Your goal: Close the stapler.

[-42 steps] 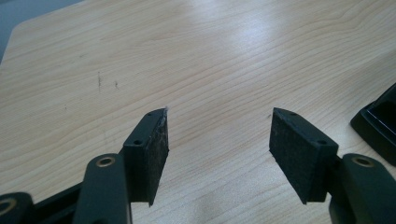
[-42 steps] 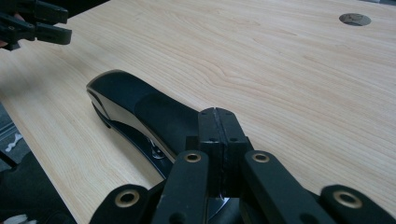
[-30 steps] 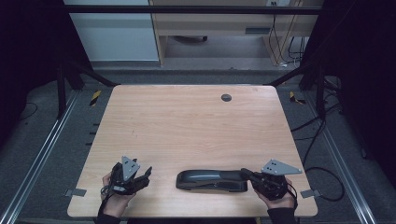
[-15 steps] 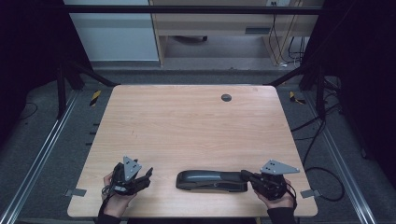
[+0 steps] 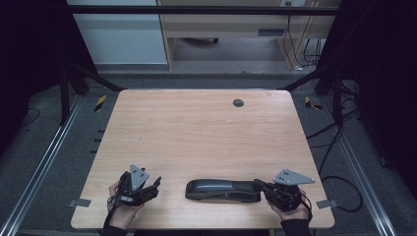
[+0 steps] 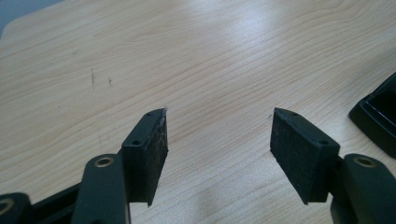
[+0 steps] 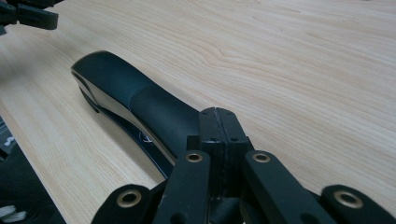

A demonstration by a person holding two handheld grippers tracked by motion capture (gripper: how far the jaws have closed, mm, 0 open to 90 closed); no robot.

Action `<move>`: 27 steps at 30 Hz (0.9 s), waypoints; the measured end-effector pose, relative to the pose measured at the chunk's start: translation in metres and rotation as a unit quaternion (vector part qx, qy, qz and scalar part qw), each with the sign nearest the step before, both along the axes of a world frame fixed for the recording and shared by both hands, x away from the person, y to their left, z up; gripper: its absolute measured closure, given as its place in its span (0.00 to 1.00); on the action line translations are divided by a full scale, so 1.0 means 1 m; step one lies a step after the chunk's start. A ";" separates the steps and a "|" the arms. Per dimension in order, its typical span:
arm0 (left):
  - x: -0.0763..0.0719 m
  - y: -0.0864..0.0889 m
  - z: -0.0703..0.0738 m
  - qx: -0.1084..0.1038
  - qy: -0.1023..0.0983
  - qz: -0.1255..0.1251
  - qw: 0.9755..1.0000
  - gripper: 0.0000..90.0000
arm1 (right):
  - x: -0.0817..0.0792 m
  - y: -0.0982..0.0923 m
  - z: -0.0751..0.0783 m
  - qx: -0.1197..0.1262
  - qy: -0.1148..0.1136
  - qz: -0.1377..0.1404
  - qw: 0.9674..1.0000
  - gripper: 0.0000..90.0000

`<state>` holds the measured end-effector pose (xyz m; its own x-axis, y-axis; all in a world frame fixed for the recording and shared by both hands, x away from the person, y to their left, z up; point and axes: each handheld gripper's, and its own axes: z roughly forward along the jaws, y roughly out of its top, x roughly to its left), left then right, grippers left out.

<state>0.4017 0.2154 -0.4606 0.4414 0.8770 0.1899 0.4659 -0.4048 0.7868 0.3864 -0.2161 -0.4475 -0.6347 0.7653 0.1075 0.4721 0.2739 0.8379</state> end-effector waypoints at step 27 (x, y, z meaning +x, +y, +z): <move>0.005 0.004 -0.002 0.002 0.006 0.005 1.000 0.38 | 0.005 -0.029 0.014 0.035 -0.055 -0.092 0.994 0.47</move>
<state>0.4065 0.2198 -0.4630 0.4350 0.8808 0.1870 0.4799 -0.4025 0.7796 0.3916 -0.2450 -0.4339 -0.4961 0.8622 0.1026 0.4139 0.1309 0.9009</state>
